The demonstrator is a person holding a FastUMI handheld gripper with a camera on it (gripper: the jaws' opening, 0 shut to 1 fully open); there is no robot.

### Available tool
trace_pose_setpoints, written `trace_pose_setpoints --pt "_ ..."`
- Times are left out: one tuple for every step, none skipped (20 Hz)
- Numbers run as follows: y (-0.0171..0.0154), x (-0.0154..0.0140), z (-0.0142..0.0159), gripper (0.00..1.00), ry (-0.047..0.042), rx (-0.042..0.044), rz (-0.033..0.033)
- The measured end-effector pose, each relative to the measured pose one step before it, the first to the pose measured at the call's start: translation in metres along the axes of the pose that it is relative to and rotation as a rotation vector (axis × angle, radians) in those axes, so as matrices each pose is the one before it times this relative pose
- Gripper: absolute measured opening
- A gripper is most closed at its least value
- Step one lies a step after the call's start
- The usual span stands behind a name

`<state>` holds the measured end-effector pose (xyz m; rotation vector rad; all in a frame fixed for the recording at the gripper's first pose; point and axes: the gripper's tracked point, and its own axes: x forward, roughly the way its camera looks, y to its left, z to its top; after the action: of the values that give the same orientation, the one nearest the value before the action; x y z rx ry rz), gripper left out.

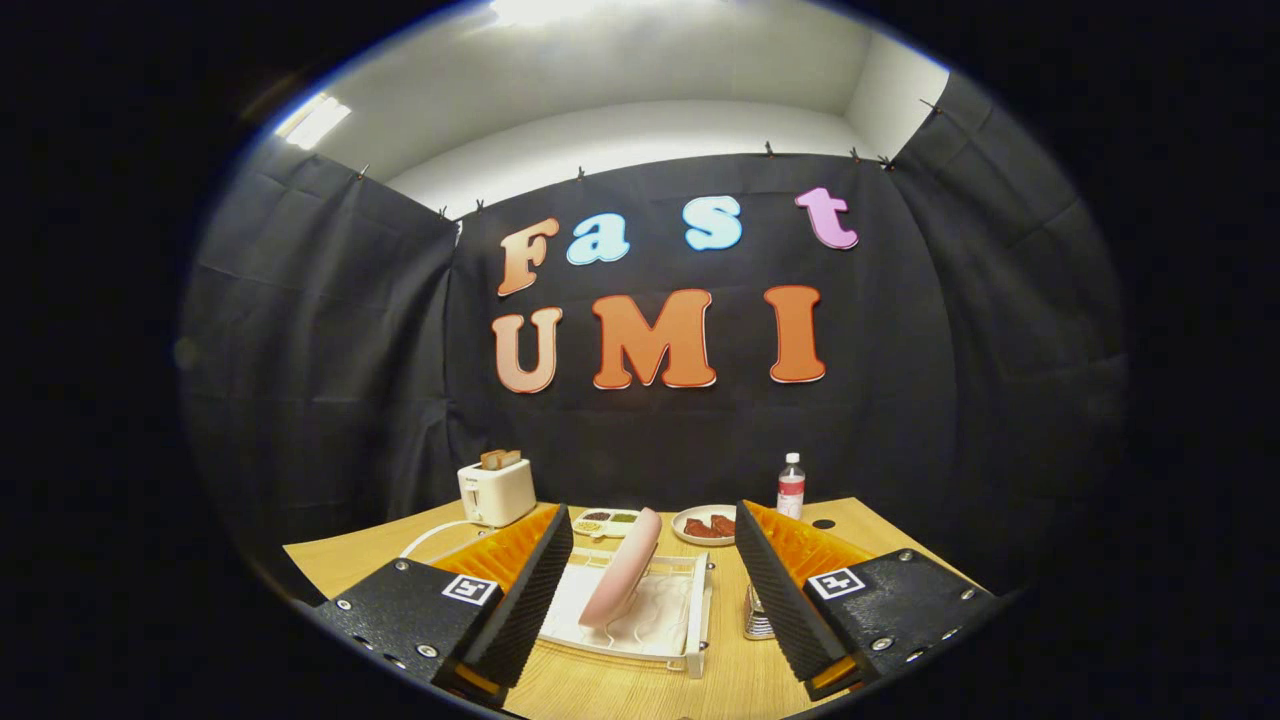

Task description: Take the plate from the dish rack, then take the spoon from the basket and place it into the plate.

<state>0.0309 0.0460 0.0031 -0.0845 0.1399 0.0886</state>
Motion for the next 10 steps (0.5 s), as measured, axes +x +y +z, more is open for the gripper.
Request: trace_pose_setpoints --pt "-0.00187 0.00302 -0.00213 0.97 0.02525 -0.00375 0.00501" --pt "-0.00138 0.00428 0.00102 0.97 0.01874 0.00433 0.00104" --pt "0.00140 0.00472 0.00209 0.97 0.01931 0.00848 0.00931" --pt "0.00202 0.00499 0.00075 0.97 0.01971 0.01225 0.00927" --pt "0.00092 0.00426 -0.00114 0.97 0.02842 0.01055 0.00748" --pt "0.00259 0.00550 -0.00134 0.97 0.03016 0.00765 0.01356" --pt "0.00204 0.00622 -0.00032 0.97 0.02698 0.01326 0.01295" --pt "0.00298 0.00693 -0.00130 0.97 0.02831 0.01537 0.02176" --pt "0.00660 0.00783 -0.00008 0.97 0.02404 0.01305 0.02980" --pt "0.00353 0.00766 -0.00316 0.97 0.04032 0.00721 0.01843"
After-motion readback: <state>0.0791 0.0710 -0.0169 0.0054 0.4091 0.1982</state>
